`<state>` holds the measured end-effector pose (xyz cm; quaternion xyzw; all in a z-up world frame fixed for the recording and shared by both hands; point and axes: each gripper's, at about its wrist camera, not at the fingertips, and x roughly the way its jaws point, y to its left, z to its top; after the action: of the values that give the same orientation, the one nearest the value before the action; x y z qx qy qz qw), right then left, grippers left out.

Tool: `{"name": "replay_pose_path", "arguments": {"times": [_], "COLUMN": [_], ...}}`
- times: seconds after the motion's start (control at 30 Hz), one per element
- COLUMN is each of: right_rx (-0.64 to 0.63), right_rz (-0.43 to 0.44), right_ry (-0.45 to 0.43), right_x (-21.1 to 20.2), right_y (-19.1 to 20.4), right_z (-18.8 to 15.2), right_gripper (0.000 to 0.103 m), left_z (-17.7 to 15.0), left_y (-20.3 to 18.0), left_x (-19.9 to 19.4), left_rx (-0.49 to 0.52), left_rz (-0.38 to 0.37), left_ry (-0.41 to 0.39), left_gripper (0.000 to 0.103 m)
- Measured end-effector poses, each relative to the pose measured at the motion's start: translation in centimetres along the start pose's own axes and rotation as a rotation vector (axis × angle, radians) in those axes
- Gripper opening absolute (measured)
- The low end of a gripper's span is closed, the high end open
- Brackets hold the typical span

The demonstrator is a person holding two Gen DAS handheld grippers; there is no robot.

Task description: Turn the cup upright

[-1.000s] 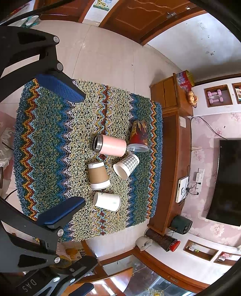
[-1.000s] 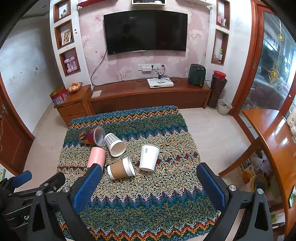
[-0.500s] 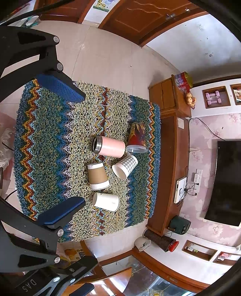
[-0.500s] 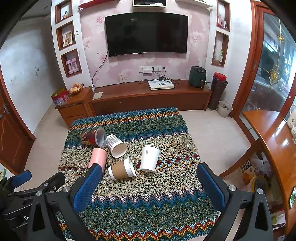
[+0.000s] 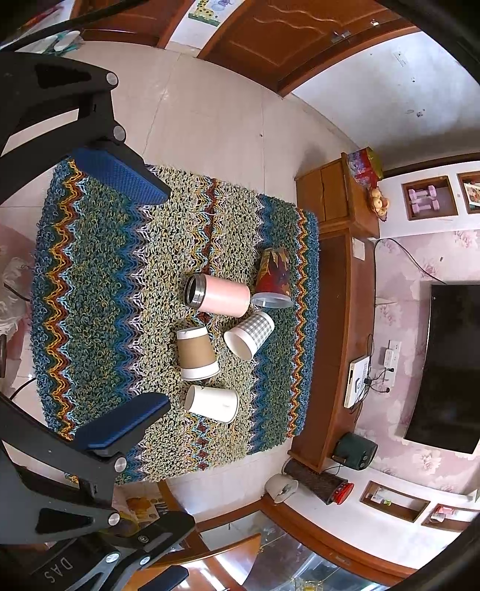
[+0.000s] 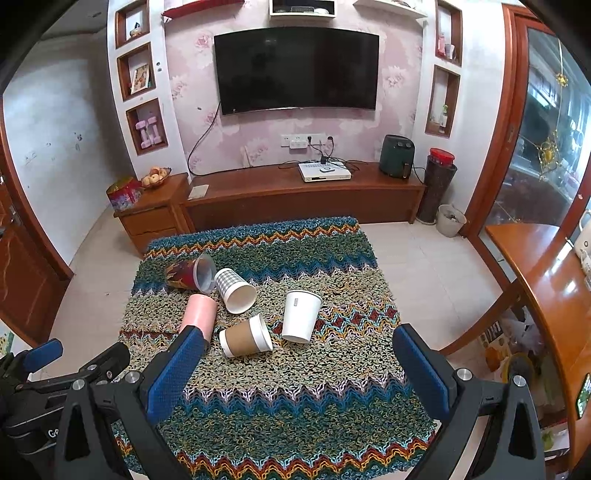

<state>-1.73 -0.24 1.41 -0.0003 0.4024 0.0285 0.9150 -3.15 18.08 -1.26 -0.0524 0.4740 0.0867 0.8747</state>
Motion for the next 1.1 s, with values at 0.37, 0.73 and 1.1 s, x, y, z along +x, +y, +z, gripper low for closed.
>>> {"name": "replay_pose_path", "arguments": {"times": [0.37,0.73,1.1], "right_rx": [-0.011,0.005,-0.019], "right_rz": [0.005,-0.003,0.004], "right_ry": [0.002,0.067,0.150], "right_x": [0.0,2.7,6.7], "right_y": [0.4,0.9,2.9], "right_z": [-0.2,-0.5,-0.9], "right_gripper": [0.102,0.102,0.099], "left_z": [-0.1,-0.3,0.0], "left_y": [0.1,1.9,3.9], "left_x": [0.1,3.3,7.2], "left_rx": [-0.003,-0.034,-0.056], "left_rz": [0.004,0.017,0.031], "left_ry": [-0.006,0.045,0.112], "left_gripper": [0.102,0.102,0.102]}}
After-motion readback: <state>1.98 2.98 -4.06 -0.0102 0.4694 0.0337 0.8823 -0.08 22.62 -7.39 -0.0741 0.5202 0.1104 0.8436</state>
